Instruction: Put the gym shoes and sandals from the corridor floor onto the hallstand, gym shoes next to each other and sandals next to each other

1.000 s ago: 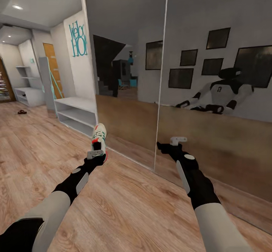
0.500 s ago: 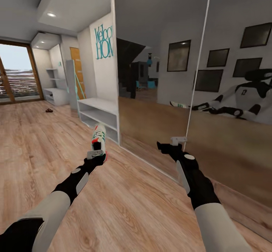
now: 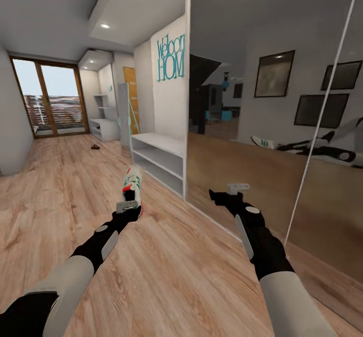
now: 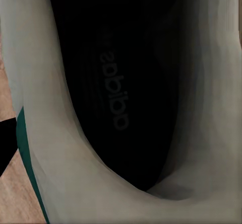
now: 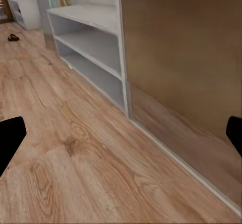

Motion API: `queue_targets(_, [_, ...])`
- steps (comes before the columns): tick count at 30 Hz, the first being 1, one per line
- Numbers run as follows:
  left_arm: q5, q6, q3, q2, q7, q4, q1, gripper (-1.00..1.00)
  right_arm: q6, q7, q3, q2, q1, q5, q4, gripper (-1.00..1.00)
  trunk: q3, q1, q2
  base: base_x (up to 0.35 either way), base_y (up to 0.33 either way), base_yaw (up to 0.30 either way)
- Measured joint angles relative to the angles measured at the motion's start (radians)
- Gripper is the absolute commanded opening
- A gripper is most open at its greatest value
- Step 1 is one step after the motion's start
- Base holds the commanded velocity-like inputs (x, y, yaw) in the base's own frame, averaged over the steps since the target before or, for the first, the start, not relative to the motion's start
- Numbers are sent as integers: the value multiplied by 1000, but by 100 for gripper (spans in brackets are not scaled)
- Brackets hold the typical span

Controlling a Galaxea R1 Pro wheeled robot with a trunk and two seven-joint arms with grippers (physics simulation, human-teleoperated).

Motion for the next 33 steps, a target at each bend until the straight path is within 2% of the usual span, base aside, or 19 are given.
queue_targets(26, [0, 0, 0, 0, 0, 0, 0, -100, 0, -2, 2, 1, 0, 1, 0, 100, -2, 0, 0, 290, 176, 293])
queue_targets(33, [0, 0, -1, 0, 0, 0, 0, -100, 0, 0, 2, 1, 0, 1, 0, 100, -3, 0, 0, 322, 74, 107])
